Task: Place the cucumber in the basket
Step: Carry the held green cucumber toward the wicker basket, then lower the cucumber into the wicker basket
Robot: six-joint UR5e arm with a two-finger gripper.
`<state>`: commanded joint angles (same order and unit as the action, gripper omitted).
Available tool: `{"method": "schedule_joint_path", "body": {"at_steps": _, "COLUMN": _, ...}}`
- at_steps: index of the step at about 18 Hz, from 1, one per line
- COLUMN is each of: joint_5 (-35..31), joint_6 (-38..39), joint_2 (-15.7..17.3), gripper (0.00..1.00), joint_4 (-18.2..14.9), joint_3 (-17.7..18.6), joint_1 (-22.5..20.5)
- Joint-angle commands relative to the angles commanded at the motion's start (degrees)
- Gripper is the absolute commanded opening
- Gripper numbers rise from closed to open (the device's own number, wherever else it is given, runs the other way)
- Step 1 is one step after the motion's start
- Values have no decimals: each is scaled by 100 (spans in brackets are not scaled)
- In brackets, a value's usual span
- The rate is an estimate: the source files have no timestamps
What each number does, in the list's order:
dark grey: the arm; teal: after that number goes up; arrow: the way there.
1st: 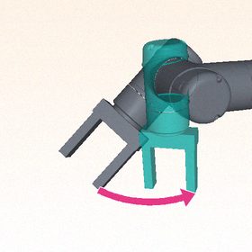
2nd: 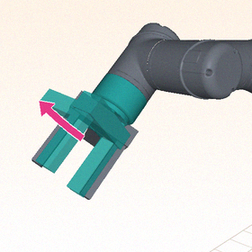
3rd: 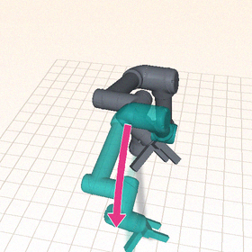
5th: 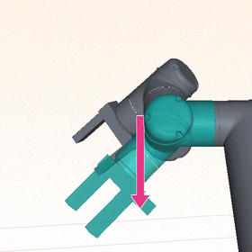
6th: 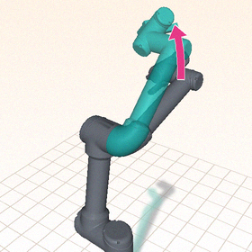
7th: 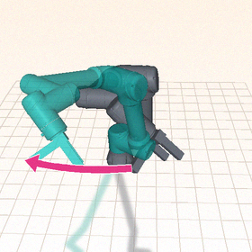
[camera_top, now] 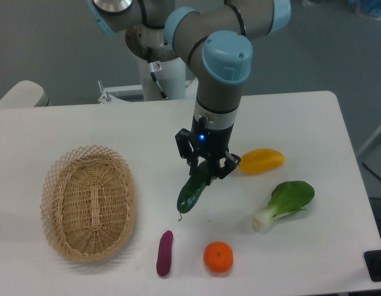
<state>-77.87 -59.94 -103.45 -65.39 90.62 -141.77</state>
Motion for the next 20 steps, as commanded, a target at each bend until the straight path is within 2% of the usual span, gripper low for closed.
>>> {"method": "schedule_joint_path", "body": {"at_steps": 8, "joint_5": -9, "joint_6": 351, "joint_2": 114, "gripper": 28, "joint_4": -88, "joint_3": -70, "joint_1": 132}}
{"method": "schedule_joint_path", "body": {"at_steps": 13, "joint_5": -18, "joint_6": 1193, "joint_2": 202, "gripper": 28, "joint_4": -88, "joint_3": -18, "joint_1": 641}}
{"method": "schedule_joint_path", "body": {"at_steps": 17, "joint_5": -53, "joint_6": 1967, "joint_2": 220, "gripper": 28, "joint_4": -88, "joint_3": 26, "joint_1": 1203}}
{"method": "schedule_joint_path", "body": {"at_steps": 20, "joint_5": -79, "joint_6": 2678, "joint_2": 220, "gripper": 28, "joint_4": -44, "joint_3": 193, "joint_1": 1634}}
